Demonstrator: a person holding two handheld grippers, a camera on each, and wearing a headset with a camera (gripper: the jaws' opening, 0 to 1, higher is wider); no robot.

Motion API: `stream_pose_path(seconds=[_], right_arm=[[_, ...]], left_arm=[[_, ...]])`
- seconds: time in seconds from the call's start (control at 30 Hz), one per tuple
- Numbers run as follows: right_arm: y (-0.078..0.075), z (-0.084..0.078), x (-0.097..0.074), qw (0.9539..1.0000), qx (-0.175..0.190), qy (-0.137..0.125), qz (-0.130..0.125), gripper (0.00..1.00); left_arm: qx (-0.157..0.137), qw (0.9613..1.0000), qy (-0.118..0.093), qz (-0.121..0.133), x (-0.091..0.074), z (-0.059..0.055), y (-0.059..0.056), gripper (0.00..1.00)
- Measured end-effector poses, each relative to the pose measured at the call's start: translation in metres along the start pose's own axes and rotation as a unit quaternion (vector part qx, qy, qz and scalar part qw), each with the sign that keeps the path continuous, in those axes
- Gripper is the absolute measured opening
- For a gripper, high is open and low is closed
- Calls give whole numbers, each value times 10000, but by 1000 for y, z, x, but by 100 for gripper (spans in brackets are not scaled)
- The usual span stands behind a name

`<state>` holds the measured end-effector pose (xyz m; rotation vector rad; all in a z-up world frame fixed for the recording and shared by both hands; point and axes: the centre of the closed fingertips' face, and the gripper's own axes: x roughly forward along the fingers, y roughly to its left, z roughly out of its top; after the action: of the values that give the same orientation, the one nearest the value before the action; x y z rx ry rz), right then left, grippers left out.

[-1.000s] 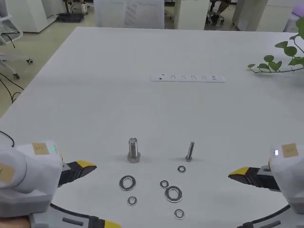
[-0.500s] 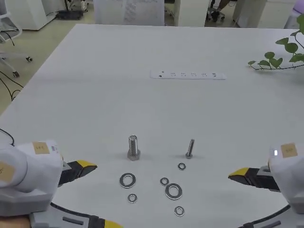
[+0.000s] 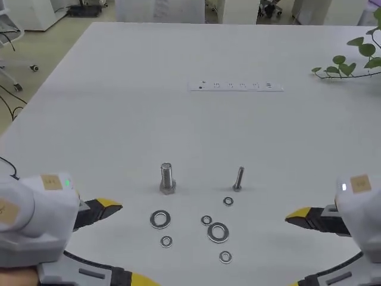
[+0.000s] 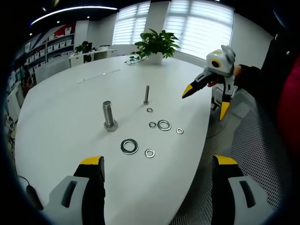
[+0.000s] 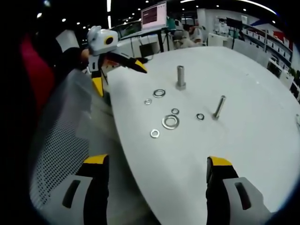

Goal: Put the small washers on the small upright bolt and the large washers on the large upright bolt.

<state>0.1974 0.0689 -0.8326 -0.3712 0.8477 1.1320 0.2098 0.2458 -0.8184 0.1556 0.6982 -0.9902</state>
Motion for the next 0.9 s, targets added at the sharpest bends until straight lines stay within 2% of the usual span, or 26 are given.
stream_pose_path(seconds=[0.33, 0.63, 0.9], right_arm=[[2, -5, 1, 9999, 41, 90, 47, 86], [-3, 6, 1, 9998, -147, 146, 15, 84], [-6, 19, 5, 9984, -498, 249, 38, 76]], left_arm=[[-38, 10000, 50, -75, 4, -4, -1, 95], [-44, 10000, 14, -88, 6, -3, 1, 95], [-12, 9999, -10, -116, 7, 0, 0, 95]])
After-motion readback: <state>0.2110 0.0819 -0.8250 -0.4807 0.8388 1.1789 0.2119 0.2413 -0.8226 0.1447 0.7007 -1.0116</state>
